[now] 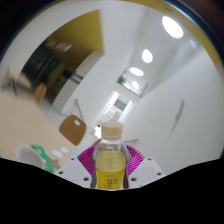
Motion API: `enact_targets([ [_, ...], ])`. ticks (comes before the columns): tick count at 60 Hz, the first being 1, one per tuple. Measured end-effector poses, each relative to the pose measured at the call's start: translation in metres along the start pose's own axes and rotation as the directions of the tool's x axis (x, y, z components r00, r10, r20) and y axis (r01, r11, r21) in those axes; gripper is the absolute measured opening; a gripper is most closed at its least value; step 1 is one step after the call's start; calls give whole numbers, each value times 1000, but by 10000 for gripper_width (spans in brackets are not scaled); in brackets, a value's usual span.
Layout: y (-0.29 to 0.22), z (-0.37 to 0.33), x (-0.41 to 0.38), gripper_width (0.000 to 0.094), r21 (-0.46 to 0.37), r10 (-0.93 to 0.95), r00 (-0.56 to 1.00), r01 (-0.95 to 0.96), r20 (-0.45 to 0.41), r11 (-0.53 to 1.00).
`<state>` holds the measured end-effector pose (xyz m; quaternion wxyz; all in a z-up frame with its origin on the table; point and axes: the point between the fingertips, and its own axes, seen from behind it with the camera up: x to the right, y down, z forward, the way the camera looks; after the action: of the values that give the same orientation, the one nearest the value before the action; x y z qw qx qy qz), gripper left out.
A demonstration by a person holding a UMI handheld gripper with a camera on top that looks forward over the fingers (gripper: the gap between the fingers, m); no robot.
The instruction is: Pour water
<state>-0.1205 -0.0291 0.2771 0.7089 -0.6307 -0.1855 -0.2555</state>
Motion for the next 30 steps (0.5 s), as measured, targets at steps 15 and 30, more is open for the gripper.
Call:
enact_targets([
  [15,110,-72,-23,368,-208,671,732,-642,120,737],
  [30,149,-108,-42,381,-275,602,783,-551,156,788],
])
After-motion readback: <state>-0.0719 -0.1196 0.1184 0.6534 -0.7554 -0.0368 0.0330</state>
